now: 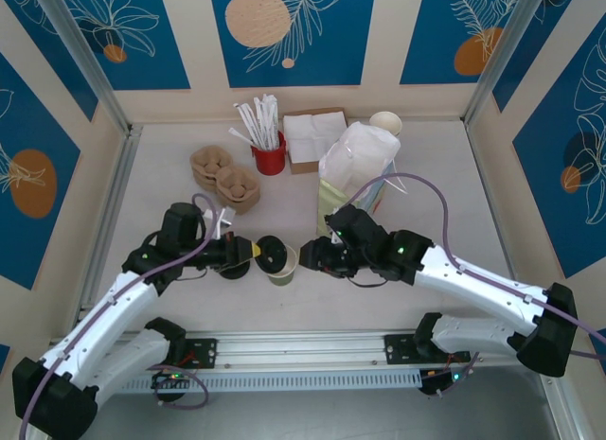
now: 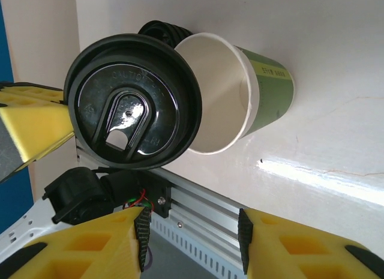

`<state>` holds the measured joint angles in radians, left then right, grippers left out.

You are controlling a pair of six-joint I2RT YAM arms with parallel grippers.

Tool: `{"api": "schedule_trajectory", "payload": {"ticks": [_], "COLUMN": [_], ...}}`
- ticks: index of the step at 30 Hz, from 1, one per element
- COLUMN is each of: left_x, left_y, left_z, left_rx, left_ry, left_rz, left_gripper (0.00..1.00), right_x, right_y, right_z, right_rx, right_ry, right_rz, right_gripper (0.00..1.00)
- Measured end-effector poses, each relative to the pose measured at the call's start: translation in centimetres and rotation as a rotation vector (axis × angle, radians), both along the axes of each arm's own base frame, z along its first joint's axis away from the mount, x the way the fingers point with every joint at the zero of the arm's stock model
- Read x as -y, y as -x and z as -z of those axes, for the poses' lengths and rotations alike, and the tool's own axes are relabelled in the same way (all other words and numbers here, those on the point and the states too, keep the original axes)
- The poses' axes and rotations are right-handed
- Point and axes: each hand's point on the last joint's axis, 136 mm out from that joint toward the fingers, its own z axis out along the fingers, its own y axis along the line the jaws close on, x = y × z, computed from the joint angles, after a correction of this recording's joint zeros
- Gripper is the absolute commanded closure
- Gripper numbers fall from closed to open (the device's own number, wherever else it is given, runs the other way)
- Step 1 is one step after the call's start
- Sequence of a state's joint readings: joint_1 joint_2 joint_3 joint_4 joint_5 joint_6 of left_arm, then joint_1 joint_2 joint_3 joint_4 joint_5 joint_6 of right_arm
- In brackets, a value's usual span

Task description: Pack the takeout coffee

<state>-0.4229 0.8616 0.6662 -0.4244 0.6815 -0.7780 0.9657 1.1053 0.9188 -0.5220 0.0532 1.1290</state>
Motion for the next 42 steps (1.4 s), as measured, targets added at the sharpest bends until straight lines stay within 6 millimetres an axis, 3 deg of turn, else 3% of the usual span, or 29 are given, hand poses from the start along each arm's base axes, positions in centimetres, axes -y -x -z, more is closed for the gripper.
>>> {"api": "schedule_trajectory", "payload": {"ticks": [9,23,42], "left_x": [0.1,0.1,0.1], "left_y": [-0.1,-0.5,-0.3], "left_z": [2.5,4.1,5.5], "left_rx": [-0.043,-0.086,-0.114], "left_ry": [0.011,0.012,0.003], "left_rz": [0.004,0.01,0.024], "left_gripper": [0.88,0.76,0.73], "right_x": [-0.3,-1.2,-2.0], "right_y": [-1.0,-2.1,-2.9], "right_z": [0.9,3.0,4.4], "right_rx": [0.012,-0.022,-0.048], "right_ry": [-0.014,0.015,0.028], "right_rz": [0.016,0.026,0.025], "right_gripper": [0.53,0.52,0.48]}}
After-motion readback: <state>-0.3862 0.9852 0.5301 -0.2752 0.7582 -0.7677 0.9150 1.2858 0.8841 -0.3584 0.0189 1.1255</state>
